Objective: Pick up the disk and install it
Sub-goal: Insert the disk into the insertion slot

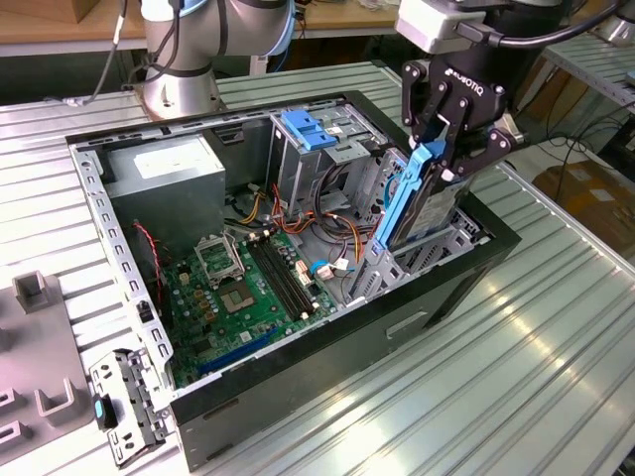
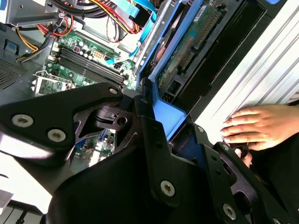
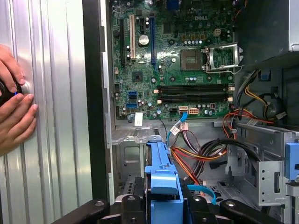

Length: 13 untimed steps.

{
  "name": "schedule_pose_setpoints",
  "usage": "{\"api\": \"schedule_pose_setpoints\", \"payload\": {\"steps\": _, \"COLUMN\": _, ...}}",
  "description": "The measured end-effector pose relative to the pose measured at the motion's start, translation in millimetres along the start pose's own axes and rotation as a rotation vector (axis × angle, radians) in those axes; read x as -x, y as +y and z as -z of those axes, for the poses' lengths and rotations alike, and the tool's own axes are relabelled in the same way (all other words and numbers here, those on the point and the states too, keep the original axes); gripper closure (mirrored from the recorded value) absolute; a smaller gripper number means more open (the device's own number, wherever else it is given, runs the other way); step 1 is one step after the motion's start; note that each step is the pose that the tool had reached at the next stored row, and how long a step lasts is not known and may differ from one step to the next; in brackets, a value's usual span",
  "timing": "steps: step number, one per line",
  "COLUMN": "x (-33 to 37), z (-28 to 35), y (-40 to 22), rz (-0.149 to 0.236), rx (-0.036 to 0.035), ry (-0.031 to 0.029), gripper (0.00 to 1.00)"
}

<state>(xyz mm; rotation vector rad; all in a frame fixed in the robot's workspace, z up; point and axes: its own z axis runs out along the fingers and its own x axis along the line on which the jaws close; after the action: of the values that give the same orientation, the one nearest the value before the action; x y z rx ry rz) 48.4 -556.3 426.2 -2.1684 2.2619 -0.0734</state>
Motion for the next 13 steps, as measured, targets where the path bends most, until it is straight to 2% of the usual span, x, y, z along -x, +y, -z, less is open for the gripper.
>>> {"api": "schedule_pose_setpoints", "payload": {"steps": 3, "x": 0.0, "z": -4.1, "y": 0.2, "rz": 0.0, "rx": 0.0016, "ry": -0.0001, "gripper": 0.63}}
{"api": "schedule_pose_setpoints", "payload": {"steps": 8, "x": 0.0, "z": -18.0, "y": 0.7, "rz": 0.0, "rx": 0.0031, "ry": 0.0, "gripper": 0.63}}
{"api": "schedule_pose_setpoints", "payload": {"steps": 13, "x": 0.0, "z": -24.1, "y": 0.9, "rz": 0.0, "rx": 0.0042, "ry": 0.0, "gripper": 0.63}}
